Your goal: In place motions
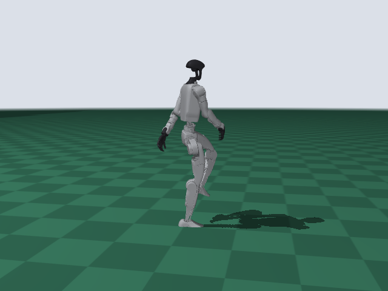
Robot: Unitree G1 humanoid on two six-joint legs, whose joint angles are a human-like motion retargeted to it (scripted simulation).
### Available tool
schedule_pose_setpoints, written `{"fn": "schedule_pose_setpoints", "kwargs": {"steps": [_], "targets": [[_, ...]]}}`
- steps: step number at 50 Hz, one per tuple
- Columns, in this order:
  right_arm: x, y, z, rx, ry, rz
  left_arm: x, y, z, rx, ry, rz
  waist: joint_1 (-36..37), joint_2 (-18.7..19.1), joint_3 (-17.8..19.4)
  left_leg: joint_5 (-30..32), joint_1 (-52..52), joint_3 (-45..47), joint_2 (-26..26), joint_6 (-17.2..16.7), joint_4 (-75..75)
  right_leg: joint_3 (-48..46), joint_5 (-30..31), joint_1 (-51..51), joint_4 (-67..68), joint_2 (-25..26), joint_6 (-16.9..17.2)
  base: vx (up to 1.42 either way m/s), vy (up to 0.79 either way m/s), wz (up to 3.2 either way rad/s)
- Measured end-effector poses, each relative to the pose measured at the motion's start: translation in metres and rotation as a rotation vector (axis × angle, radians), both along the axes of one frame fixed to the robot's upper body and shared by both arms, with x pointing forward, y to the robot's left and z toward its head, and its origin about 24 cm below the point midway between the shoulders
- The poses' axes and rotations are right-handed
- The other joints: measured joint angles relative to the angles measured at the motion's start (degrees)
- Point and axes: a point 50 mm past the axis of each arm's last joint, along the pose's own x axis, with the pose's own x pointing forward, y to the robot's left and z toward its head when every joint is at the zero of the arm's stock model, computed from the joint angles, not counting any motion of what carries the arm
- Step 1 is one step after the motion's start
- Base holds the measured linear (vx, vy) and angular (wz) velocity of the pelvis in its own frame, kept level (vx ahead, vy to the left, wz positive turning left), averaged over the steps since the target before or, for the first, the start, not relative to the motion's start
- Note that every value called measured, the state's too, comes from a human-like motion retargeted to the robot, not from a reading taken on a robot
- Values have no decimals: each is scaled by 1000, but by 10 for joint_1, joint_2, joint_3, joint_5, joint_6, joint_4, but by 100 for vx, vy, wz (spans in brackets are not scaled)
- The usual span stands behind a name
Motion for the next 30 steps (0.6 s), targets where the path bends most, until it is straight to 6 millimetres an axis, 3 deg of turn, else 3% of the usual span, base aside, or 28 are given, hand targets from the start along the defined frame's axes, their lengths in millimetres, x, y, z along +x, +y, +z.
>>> {"fn": "schedule_pose_setpoints", "kwargs": {"steps": [2,5,9,13,15,17,18,20,22,24,26,27,30], "targets": [[15,10,26,60,-151,-12,-22,2,9,35,47,22,9,-4,4,-8,-31,-3,-17,-1,25,7,4,-2,5,-11,1,12,12,-10],[18,21,41,125,-235,15,-42,-2,18,74,122,53,2,2,-17,-8,-37,3,-24,-2,28,-4,6,-5,4,-14,2,13,12,26],[-1,11,11,74,-109,24,-27,6,11,111,83,74,-23,24,-42,-4,29,-11,-61,-17,-49,-33,5,3,-4,0,10,7,1,68],[-53,-24,-53,-65,139,-66,19,19,-8,122,-62,-26,-61,40,-70,28,192,-46,-185,-52,-299,-80,-8,19,-3,7,19,8,0,82],[-100,-57,-91,-188,328,-126,53,24,-19,156,-153,-134,-67,42,-77,69,327,-66,-261,-67,-527,-80,-19,26,20,7,22,11,-1,15],[-150,-93,-118,-316,517,-208,90,27,-27,215,-227,-230,-62,57,-83,-69,444,-34,-294,-71,-713,-85,-15,24,59,23,17,4,0,-9],[-172,-108,-125,-369,596,-246,106,26,-29,231,-261,-258,-69,71,-90,-92,478,11,-294,-53,-770,-101,-3,19,76,33,14,-7,7,57],[-238,-154,-135,-535,854,-370,173,11,-33,202,-456,-277,-123,125,-135,-54,475,2,-252,-54,-879,-171,101,-81,228,24,10,-34,13,122],[-271,-185,-131,-613,1012,-549,256,0,-24,141,-765,-283,-160,133,-107,-38,441,-29,-234,-68,-878,-108,193,-235,436,2,-1,-67,23,124],[-303,-213,-122,-636,1136,-784,328,-9,1,86,-1070,-339,-212,142,-50,-34,446,-82,-242,-50,-878,-80,154,-315,585,-16,-16,-50,28,164],[-339,-233,-111,-616,1267,-1021,394,-10,43,42,-1364,-452,-237,150,-6,-25,449,-91,-229,-46,-878,-74,109,-381,700,-34,-29,-37,17,94],[-355,-238,-106,-609,1323,-1116,417,-8,62,44,-1469,-512,-249,152,5,-22,445,-100,-222,-45,-876,-63,102,-413,735,-31,-24,-29,-1,71],[-400,-250,-90,-725,1371,-1330,438,-10,83,209,-1555,-572,-260,163,-19,-15,421,-108,-212,-41,-871,-39,84,-480,771,-9,-6,6,-10,16]]}}
